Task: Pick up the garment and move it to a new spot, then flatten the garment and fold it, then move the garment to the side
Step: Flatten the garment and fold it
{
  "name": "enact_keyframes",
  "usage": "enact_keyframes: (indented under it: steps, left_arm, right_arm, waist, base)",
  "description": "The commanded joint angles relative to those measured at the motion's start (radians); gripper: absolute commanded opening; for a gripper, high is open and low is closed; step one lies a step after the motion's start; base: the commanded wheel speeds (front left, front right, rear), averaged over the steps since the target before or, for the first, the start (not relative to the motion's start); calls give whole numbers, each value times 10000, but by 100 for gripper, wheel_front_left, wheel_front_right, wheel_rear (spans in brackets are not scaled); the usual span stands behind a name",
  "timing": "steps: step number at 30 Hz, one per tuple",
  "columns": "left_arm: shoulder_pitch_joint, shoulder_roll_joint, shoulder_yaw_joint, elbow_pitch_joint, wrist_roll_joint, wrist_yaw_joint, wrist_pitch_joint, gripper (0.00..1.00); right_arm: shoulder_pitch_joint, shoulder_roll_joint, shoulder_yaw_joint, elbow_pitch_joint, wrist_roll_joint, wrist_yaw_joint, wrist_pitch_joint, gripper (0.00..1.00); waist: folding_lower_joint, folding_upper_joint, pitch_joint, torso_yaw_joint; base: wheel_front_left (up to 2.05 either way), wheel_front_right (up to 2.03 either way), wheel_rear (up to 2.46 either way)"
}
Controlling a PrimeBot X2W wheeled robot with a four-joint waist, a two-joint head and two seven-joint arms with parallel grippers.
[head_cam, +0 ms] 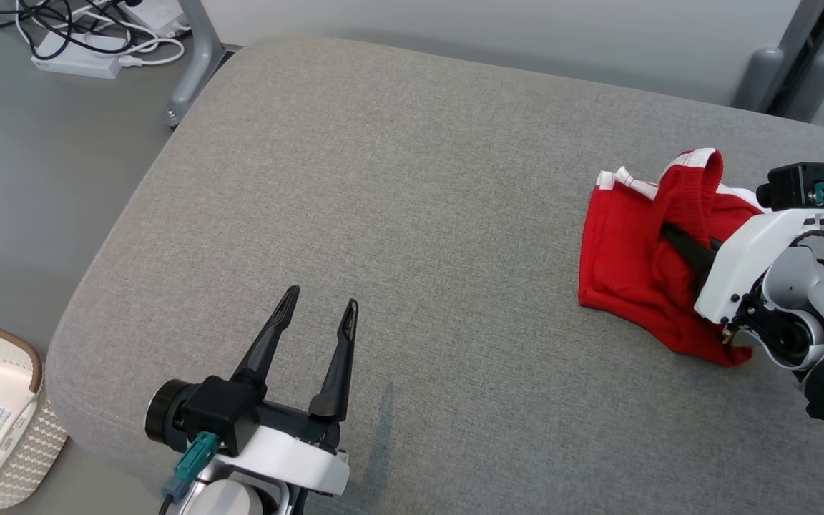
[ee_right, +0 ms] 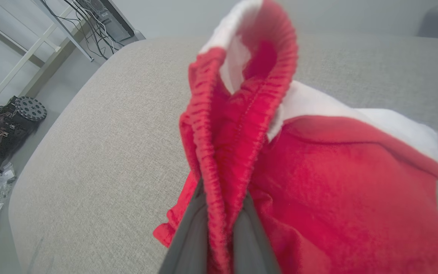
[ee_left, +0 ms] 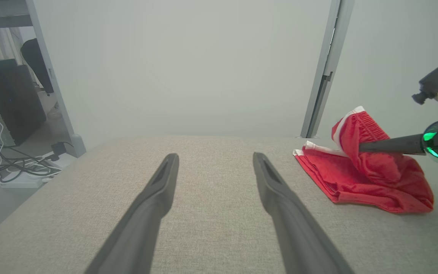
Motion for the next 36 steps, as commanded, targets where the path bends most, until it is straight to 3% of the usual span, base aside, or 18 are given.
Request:
enact_keyframes:
  steps: [1, 14, 15, 16, 17, 36]
  left_arm:
    - [-144, 33, -29, -20, -58, 81, -33, 100]
    - [-218, 32, -275, 5, -224, 200, -33, 100]
    - [-225, 32, -293, 13, -226, 204, -33, 100]
    - [-230, 34, -311, 19, -233, 210, -33, 100]
    - [-230, 34, -322, 24, -238, 203, -33, 100]
    - [-115, 32, -82, 185, -17, 105, -33, 100]
  right_arm:
    - [-149, 52, 57, 80, 107, -5, -92, 0]
    - [-266, 215, 293, 627, 708, -5, -452, 0]
    - [-271, 234, 243, 739, 790, -5, -473, 23]
    - [-300, 265, 234, 823, 838, -5, -522, 92]
    - [-317, 307, 220, 881, 888, -5, -571, 100]
    - [28, 1099, 938, 393, 1266, -5, -893, 100]
  waist:
    - [0, -1, 54, 105]
    - [0, -1, 253, 592]
    - [0, -1, 254, 610]
    - [0, -1, 255, 627]
    - [0, -1, 251, 646]
    - [0, -1, -93, 520]
  base:
    - [0, 0, 0]
    - [0, 0, 0]
    - [0, 0, 0]
    - [0, 0, 0]
    - [0, 0, 0]
    - [0, 0, 0]
